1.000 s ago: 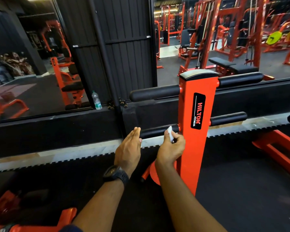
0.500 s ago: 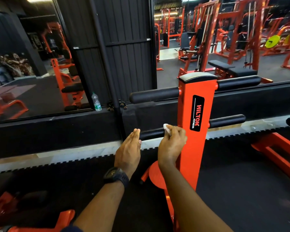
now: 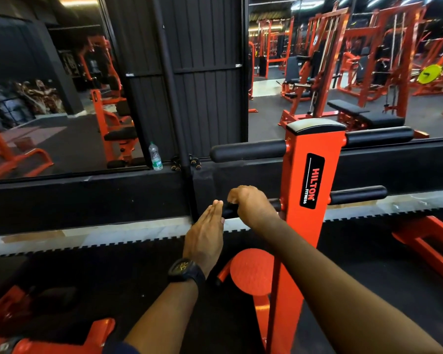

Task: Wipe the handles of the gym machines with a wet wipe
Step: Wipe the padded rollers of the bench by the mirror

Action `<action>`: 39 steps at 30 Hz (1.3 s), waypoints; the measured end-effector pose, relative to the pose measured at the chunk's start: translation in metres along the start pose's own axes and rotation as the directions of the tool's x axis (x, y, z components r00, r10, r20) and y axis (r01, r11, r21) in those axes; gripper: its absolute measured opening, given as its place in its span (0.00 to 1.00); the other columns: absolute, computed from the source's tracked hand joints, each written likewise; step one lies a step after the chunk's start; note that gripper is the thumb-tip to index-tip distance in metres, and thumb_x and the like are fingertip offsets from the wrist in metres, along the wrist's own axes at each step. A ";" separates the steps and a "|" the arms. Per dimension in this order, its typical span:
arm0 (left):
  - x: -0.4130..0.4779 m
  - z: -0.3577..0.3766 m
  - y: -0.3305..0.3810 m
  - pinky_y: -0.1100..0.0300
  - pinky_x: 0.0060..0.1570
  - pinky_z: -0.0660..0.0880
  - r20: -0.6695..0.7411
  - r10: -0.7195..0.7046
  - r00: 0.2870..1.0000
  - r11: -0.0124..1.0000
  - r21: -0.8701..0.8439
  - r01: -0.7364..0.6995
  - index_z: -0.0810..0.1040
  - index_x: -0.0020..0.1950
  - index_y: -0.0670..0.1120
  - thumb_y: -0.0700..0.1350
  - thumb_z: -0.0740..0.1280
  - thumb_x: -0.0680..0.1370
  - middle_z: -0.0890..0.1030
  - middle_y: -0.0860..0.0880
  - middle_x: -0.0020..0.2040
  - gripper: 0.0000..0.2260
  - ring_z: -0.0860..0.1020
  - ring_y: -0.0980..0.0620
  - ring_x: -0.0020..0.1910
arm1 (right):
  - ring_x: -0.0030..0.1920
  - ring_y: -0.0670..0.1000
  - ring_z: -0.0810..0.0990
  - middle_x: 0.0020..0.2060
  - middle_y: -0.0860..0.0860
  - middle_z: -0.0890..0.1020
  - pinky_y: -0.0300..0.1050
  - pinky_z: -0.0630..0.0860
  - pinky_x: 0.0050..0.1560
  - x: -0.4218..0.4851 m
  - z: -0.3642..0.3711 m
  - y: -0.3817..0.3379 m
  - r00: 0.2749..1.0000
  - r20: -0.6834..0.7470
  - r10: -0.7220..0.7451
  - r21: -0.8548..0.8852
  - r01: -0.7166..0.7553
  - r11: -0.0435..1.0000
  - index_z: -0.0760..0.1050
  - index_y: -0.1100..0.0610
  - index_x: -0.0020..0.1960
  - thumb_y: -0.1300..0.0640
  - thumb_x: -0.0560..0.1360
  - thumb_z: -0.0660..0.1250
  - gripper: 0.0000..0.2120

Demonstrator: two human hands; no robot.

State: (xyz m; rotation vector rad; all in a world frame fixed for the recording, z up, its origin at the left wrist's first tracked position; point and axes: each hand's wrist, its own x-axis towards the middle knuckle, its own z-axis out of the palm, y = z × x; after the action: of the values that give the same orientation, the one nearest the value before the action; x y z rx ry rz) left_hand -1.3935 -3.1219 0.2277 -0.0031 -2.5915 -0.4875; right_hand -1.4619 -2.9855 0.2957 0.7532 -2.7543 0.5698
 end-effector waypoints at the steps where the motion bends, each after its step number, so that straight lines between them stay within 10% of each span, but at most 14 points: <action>1: 0.000 0.000 -0.001 0.62 0.73 0.60 0.006 0.004 1.000 1.000 0.008 -0.004 0.57 0.81 0.46 0.46 0.54 0.86 0.62 0.48 0.80 0.22 0.60 0.53 0.78 | 0.55 0.55 0.79 0.53 0.52 0.82 0.47 0.75 0.54 0.002 -0.004 0.004 0.999 0.046 0.001 0.015 -0.002 1.000 0.80 0.52 0.54 0.70 0.74 0.62 0.18; 5: 0.001 0.001 -0.001 0.61 0.72 0.62 0.008 0.018 1.000 1.000 0.002 -0.018 0.59 0.81 0.45 0.45 0.54 0.86 0.63 0.48 0.79 0.22 0.61 0.53 0.78 | 0.50 0.56 0.83 0.47 0.52 0.84 0.49 0.79 0.53 0.005 -0.014 0.023 0.981 0.000 0.192 0.038 -0.192 0.981 0.81 0.50 0.47 0.68 0.73 0.62 0.16; 10: -0.001 0.004 0.000 0.57 0.65 0.71 -0.018 -0.017 1.000 1.000 -0.007 0.017 0.67 0.76 0.45 0.45 0.58 0.85 0.73 0.48 0.73 0.19 0.71 0.50 0.73 | 0.52 0.57 0.80 0.50 0.54 0.81 0.48 0.76 0.51 -0.007 0.011 -0.020 0.966 -0.060 -0.250 0.020 0.252 0.968 0.82 0.58 0.52 0.66 0.75 0.67 0.09; 14: 0.000 0.008 -0.003 0.58 0.72 0.65 -0.010 -0.008 1.000 1.000 0.002 0.008 0.60 0.80 0.46 0.48 0.54 0.86 0.65 0.49 0.78 0.22 0.62 0.53 0.78 | 0.51 0.57 0.79 0.49 0.54 0.80 0.47 0.73 0.48 -0.005 -0.001 0.024 0.991 -0.137 0.006 -0.060 -0.014 0.998 0.81 0.56 0.52 0.69 0.73 0.63 0.14; 18: 0.000 0.011 -0.001 0.57 0.69 0.68 -0.050 -0.020 0.999 1.000 -0.023 0.019 0.64 0.79 0.44 0.47 0.58 0.85 0.69 0.47 0.76 0.22 0.67 0.51 0.76 | 0.49 0.62 0.78 0.47 0.57 0.81 0.54 0.78 0.47 -0.022 0.010 0.027 0.971 -0.202 -0.125 -0.074 0.112 0.991 0.82 0.61 0.52 0.75 0.68 0.65 0.17; 22: 0.000 0.012 -0.001 0.57 0.70 0.68 -0.066 -0.008 0.998 0.999 -0.032 0.006 0.64 0.79 0.44 0.46 0.58 0.85 0.69 0.47 0.76 0.22 0.67 0.51 0.75 | 0.46 0.61 0.77 0.44 0.57 0.80 0.53 0.77 0.45 -0.031 0.018 0.041 0.910 -0.409 0.061 0.015 -0.060 0.998 0.82 0.61 0.50 0.75 0.67 0.66 0.16; 26: 0.000 0.013 -0.002 0.56 0.65 0.72 -0.111 0.010 0.994 1.000 -0.028 -0.013 0.69 0.76 0.43 0.45 0.63 0.83 0.73 0.45 0.73 0.21 0.72 0.49 0.72 | 0.46 0.56 0.74 0.47 0.54 0.79 0.48 0.76 0.42 -0.049 0.039 0.012 0.887 -0.427 -0.176 -0.045 0.174 0.984 0.79 0.60 0.55 0.70 0.71 0.68 0.14; 31: -0.001 0.011 -0.007 0.57 0.60 0.77 -0.190 0.042 0.981 0.995 -0.085 -0.059 0.75 0.71 0.44 0.44 0.69 0.80 0.79 0.46 0.67 0.19 0.78 0.50 0.66 | 0.57 0.53 0.75 0.53 0.51 0.79 0.42 0.73 0.58 -0.050 0.039 0.001 0.844 -0.533 -0.049 0.187 0.175 0.967 0.78 0.58 0.56 0.67 0.75 0.71 0.11; 39: 0.003 -0.010 0.003 0.56 0.61 0.78 -0.324 0.110 0.940 0.983 -0.108 -0.152 0.78 0.69 0.44 0.44 0.68 0.81 0.79 0.47 0.68 0.16 0.77 0.52 0.66 | 0.48 0.38 0.74 0.54 0.45 0.73 0.27 0.70 0.47 -0.030 -0.005 -0.031 0.799 -0.580 0.160 0.496 0.191 0.847 0.74 0.55 0.61 0.57 0.82 0.65 0.09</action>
State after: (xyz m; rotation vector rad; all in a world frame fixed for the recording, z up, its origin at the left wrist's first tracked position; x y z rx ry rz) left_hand -1.3913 -3.1225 0.2388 -0.1310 -2.2243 -0.5589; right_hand -1.4194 -2.9943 0.3004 0.5513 -1.9855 1.3493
